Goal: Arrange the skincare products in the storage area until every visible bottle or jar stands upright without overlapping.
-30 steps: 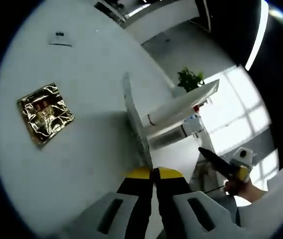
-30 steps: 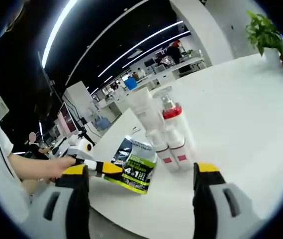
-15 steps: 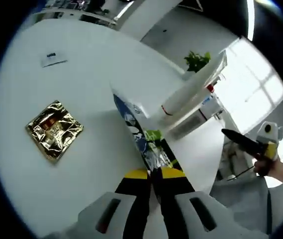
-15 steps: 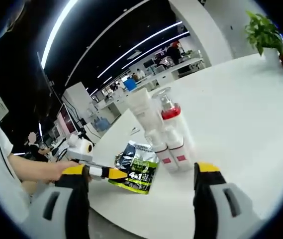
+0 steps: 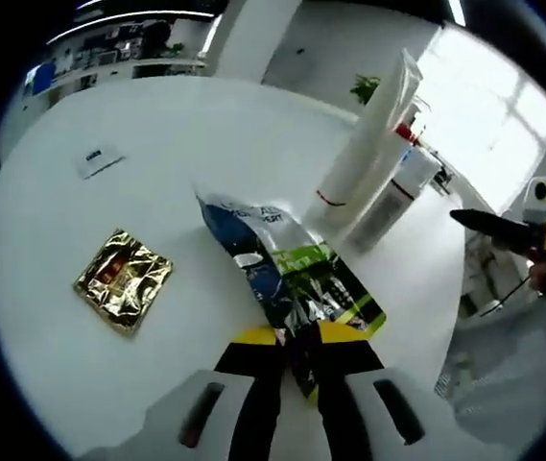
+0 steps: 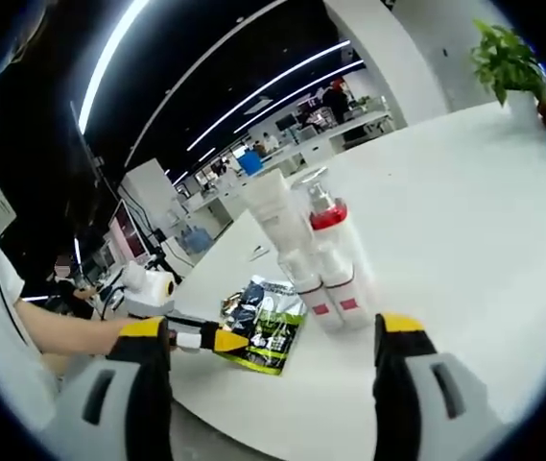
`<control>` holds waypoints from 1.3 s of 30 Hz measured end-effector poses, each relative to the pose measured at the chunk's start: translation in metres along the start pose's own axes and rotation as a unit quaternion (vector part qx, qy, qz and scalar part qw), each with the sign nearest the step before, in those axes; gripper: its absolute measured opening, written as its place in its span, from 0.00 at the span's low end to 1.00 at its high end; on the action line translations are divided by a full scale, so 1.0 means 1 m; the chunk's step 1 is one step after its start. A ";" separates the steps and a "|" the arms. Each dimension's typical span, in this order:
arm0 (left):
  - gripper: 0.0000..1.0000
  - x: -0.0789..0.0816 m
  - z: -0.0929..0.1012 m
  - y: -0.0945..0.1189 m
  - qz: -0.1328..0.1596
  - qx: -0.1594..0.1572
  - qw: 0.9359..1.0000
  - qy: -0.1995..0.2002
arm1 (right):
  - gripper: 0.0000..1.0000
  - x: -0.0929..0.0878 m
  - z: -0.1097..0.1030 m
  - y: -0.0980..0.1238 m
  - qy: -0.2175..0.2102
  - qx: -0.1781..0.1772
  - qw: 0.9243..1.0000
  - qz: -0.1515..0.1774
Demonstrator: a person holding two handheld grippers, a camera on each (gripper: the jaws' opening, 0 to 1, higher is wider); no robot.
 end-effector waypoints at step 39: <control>0.56 0.005 -0.003 -0.016 -0.060 0.032 0.970 -0.233 | 0.89 -0.002 0.002 0.000 -0.004 -0.004 1.000 -0.004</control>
Point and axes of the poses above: the point that each gripper's makers call its tool centre point, and the gripper's own axes: y roughly backward along the fingers, z roughly to its right, x roughly out of its top, the point moved 1 cm from there along y, roughly backward along the fingers, and after that the axes turned 3 degrees about -y, right-handed, at the moved point
